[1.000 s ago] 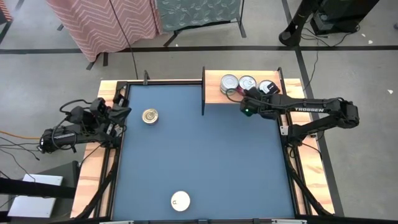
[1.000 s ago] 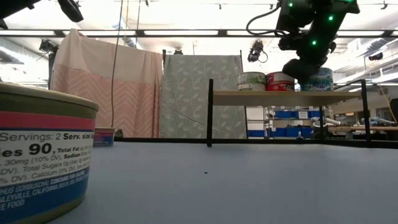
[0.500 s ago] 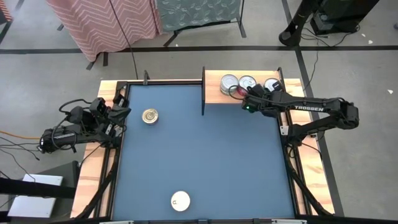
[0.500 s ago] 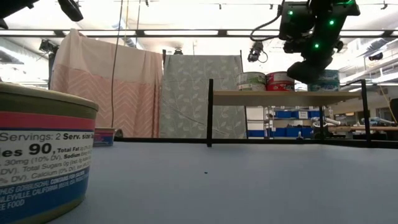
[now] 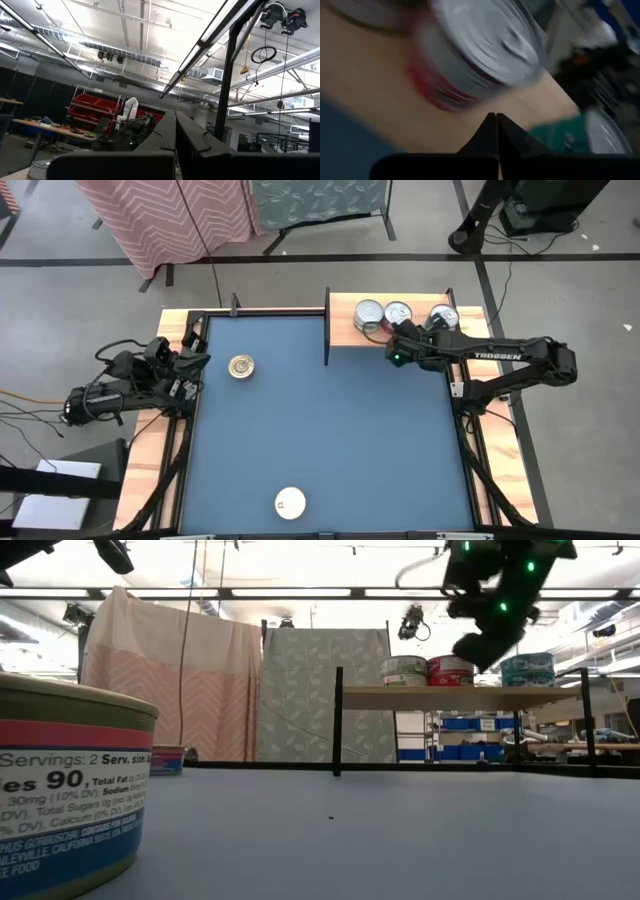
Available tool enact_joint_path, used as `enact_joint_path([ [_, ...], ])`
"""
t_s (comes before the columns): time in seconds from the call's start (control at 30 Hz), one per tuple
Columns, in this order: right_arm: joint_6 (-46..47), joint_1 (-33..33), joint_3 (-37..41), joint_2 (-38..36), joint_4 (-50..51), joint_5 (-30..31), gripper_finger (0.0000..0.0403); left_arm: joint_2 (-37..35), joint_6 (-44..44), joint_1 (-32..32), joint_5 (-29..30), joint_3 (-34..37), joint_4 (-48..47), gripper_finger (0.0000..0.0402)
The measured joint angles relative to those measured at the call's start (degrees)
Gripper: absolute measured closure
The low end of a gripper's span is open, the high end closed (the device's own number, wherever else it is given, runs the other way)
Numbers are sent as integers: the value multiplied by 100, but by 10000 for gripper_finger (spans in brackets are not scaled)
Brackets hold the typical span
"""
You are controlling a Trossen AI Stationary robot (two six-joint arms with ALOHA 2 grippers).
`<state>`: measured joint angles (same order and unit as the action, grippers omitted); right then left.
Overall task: Stack canned seafood by type on shelf
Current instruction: Adjust the stacked tuna cans on the shelf
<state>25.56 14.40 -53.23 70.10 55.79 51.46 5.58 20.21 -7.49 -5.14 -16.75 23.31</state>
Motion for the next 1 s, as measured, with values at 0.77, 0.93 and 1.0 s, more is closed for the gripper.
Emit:
enact_joint_path([
  [0.77,-821,-1497,-1128,5,-1794,-1574,401,2,-28,0,13,0,-2,398],
  [0.93,-1094,-1207,-840,10,-2849,-1962,401,2,-31,0,13,0,-4,398],
  [1.0,-1099,-1020,-551,119,-3443,-2275,401,2,-33,0,10,0,-4,398],
])
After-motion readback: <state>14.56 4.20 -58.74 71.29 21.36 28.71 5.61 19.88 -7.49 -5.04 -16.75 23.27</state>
